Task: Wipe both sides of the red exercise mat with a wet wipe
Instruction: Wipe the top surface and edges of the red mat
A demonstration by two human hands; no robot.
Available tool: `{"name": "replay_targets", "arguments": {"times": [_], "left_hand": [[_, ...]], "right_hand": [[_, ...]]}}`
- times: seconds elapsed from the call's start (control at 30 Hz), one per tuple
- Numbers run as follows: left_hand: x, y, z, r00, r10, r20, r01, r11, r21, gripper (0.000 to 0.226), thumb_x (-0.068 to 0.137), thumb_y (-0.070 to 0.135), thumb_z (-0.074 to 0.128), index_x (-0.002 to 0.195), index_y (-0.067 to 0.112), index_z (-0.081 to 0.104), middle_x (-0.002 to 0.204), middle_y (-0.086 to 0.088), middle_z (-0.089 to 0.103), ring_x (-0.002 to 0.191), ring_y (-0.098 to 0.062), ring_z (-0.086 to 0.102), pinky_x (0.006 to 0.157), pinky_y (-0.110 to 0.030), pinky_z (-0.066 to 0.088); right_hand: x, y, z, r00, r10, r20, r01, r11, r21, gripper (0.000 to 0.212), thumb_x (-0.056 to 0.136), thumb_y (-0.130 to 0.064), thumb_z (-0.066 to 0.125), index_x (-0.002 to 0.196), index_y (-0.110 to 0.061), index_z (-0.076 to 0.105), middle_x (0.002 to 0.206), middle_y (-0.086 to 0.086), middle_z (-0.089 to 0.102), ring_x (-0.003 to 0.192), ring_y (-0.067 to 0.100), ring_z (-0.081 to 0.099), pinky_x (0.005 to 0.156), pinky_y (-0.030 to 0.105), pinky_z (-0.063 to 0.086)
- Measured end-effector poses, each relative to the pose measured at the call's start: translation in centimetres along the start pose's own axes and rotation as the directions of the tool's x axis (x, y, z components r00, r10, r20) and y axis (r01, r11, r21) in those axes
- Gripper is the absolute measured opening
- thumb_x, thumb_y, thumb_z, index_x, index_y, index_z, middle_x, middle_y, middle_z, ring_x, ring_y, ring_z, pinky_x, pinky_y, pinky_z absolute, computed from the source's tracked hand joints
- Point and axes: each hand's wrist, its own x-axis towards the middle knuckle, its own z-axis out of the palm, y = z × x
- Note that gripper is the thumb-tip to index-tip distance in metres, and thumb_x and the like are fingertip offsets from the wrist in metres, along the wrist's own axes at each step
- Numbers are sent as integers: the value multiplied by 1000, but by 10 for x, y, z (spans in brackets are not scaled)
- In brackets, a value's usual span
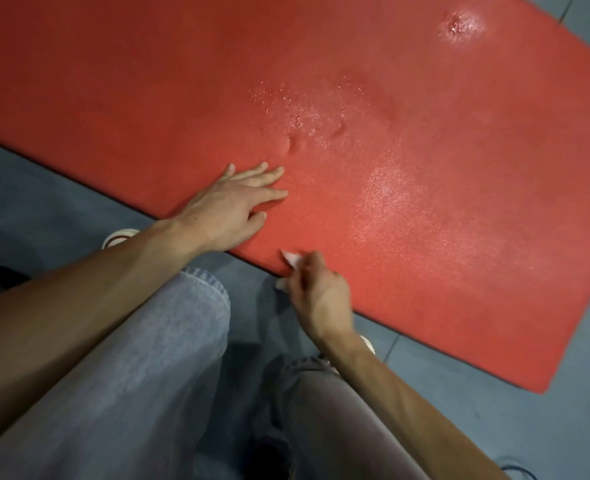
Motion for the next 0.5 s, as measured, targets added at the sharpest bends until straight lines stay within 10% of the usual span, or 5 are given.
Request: {"name": "replay_targets", "arguments": {"times": [0.33,0.5], "left_hand": [[3,-4,1,999,-13,-42,10,998,-69,46,102,17,55,147,25,53,166,11,27,155,-5,14,129,-48,5],[1,2,-5,985,-78,-155,50,982,-180,44,101,14,56,143,26,58,156,8,47,148,-2,33,128,-33,14]], "right_hand": [[-42,78,-48,950,286,-123,-293,955,-46,12,91,-22,65,95,-22,54,66,1,69,50,27,63,49,45,53],[10,-18,6,1000,3,-13,-1,997,81,7,96,-18,57,101,-16,53,86,8,76,68,34,65,62,43,50]]}}
